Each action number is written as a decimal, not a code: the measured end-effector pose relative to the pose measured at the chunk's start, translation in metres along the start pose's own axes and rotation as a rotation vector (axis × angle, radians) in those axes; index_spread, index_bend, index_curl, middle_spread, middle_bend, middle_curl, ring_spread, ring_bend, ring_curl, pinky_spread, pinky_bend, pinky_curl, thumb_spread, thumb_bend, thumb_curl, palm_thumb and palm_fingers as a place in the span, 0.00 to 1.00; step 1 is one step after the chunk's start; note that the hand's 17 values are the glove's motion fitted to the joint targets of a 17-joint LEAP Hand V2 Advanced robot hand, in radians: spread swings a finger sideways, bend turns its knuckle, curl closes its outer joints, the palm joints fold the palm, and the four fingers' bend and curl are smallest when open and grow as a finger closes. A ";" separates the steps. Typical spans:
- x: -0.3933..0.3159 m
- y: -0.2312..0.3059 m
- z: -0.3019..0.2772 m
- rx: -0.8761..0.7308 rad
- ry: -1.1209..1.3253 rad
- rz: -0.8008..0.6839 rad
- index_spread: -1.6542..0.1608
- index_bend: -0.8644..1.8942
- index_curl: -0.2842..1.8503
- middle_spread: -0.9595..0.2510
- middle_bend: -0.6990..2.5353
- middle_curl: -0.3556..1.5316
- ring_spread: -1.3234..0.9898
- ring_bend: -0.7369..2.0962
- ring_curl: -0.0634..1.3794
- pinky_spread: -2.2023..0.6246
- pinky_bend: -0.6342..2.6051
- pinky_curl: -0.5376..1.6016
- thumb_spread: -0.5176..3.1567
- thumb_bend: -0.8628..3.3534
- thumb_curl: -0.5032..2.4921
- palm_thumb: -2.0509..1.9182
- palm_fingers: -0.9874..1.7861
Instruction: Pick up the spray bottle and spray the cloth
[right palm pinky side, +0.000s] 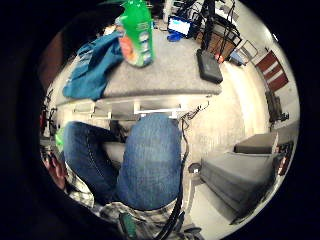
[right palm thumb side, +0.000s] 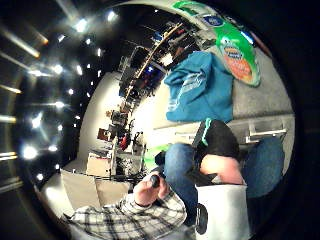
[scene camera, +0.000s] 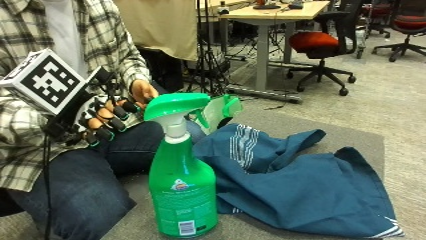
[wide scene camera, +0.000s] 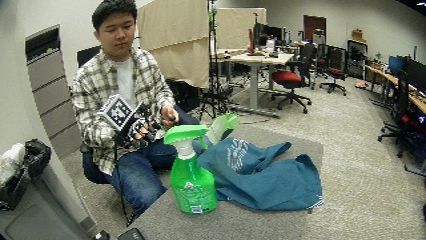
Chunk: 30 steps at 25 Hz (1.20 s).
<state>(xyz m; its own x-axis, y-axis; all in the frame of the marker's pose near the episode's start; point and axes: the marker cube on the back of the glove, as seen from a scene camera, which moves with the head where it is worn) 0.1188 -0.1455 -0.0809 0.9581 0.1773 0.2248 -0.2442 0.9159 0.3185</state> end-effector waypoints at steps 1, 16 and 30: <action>0.005 -0.011 -0.001 0.014 -0.011 0.015 0.81 0.37 0.25 0.85 0.32 0.32 0.63 0.40 0.19 0.85 0.34 0.33 0.44 0.26 0.30 0.67 0.47; 0.055 -0.129 0.011 0.200 -0.218 0.050 0.80 0.37 0.27 0.83 0.30 0.34 0.59 0.41 0.23 0.85 0.33 0.34 0.44 0.24 0.32 0.69 0.51; 0.062 -0.187 0.018 0.144 -0.523 -0.036 0.77 0.38 0.29 0.74 0.28 0.35 0.56 0.40 0.24 0.83 0.32 0.35 0.42 0.22 0.33 0.71 0.55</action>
<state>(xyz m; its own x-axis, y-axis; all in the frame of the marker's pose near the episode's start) 0.2212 -0.3119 -0.1096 0.7730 -0.0895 0.6280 -0.2659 0.8531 0.4489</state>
